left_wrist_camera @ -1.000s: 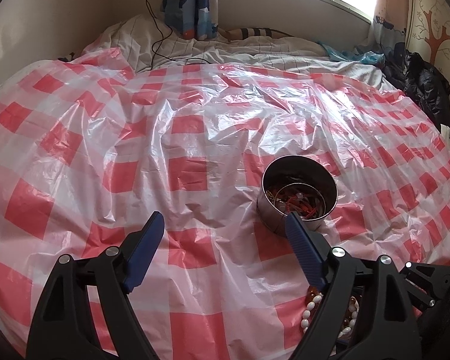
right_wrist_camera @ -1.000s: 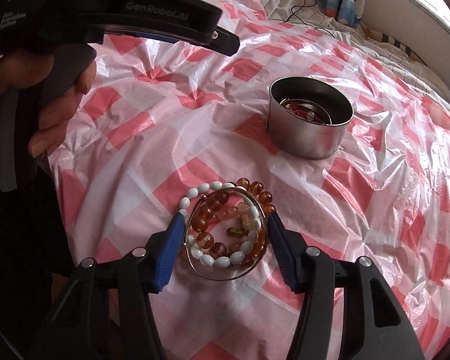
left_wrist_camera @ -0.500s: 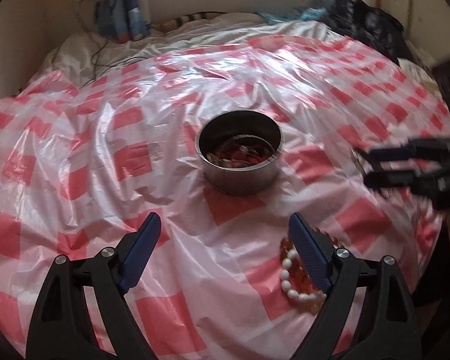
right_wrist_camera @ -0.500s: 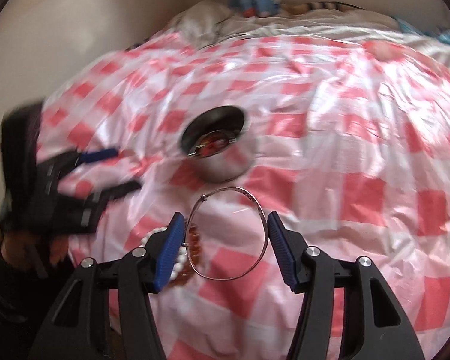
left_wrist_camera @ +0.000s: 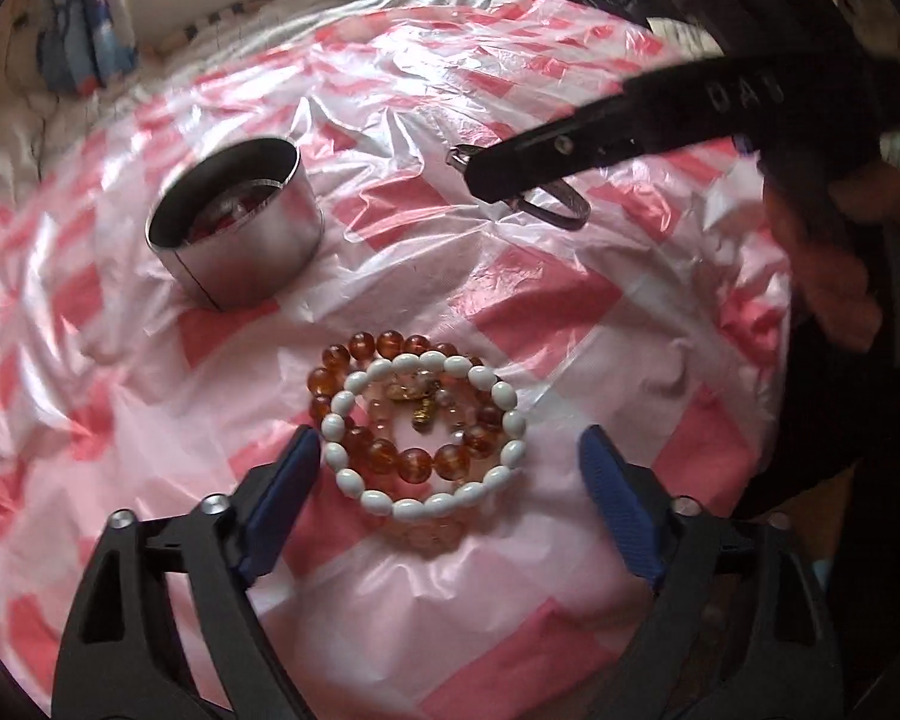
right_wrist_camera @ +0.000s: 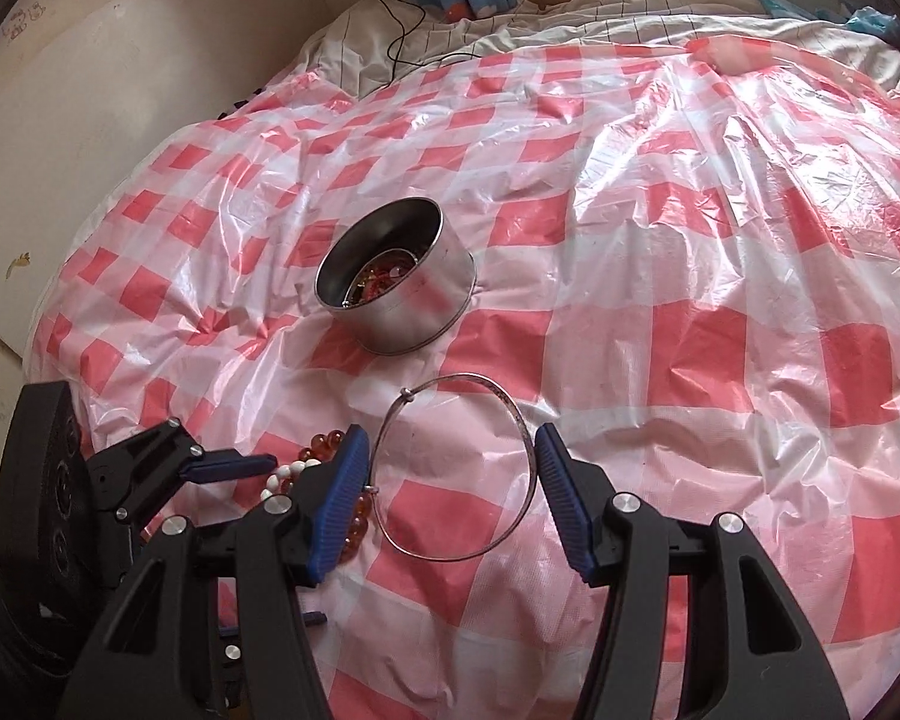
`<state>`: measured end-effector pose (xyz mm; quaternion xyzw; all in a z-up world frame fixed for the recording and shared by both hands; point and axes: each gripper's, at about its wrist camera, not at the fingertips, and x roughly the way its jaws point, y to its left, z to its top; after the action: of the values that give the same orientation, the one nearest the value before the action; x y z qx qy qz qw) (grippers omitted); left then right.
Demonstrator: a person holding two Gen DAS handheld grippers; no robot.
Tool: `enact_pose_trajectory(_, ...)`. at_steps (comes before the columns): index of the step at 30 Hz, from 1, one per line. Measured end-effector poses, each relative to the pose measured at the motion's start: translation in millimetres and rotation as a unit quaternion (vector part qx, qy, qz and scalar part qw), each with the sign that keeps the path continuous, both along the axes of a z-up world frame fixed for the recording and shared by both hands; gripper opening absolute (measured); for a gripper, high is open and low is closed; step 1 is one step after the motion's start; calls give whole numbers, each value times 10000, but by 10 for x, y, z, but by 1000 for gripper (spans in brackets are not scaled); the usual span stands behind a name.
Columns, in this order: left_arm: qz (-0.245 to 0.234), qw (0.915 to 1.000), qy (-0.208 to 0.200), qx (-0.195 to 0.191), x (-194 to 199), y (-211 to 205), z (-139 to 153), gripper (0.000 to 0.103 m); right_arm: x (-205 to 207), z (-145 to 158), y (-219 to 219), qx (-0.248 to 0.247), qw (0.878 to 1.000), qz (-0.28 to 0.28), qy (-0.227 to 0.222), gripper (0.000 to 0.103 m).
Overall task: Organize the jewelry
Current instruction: 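Grasp the metal wire bangle with the right gripper while the left grasps the white bead bracelet, then carry the bangle and white bead bracelet into the steel tin and open both grippers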
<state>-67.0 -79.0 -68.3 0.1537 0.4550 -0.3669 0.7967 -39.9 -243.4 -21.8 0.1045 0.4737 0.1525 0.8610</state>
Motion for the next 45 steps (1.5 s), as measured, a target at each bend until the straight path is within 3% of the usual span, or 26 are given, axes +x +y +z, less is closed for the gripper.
enact_pose_trajectory(4,179,9994,258,-170,74,100,-6,55,1,-3,1,-9,10000,4,6,56)
enact_pose_trajectory(12,-73,9972,552,-494,70,189,88,27,-3,-13,16,-19,10000,23,17,56)
enact_pose_trajectory(16,-78,9977,540,-399,87,191,87,13,-2,-19,16,-21,10000,29,26,56)
enact_pose_trajectory(19,-40,9980,543,-335,109,198,82,8,4,-33,20,-23,10000,47,38,56)
enact_pose_trajectory(25,0,9977,489,-473,136,255,168,7,6,-36,21,-28,10000,51,35,56)
enact_pose_trajectory(34,467,9873,420,-1460,373,498,543,7,21,-23,-4,126,9999,3,-30,56)
enact_pose_trajectory(45,915,9815,201,-1667,562,469,695,7,111,-32,3,672,9977,-33,36,56)
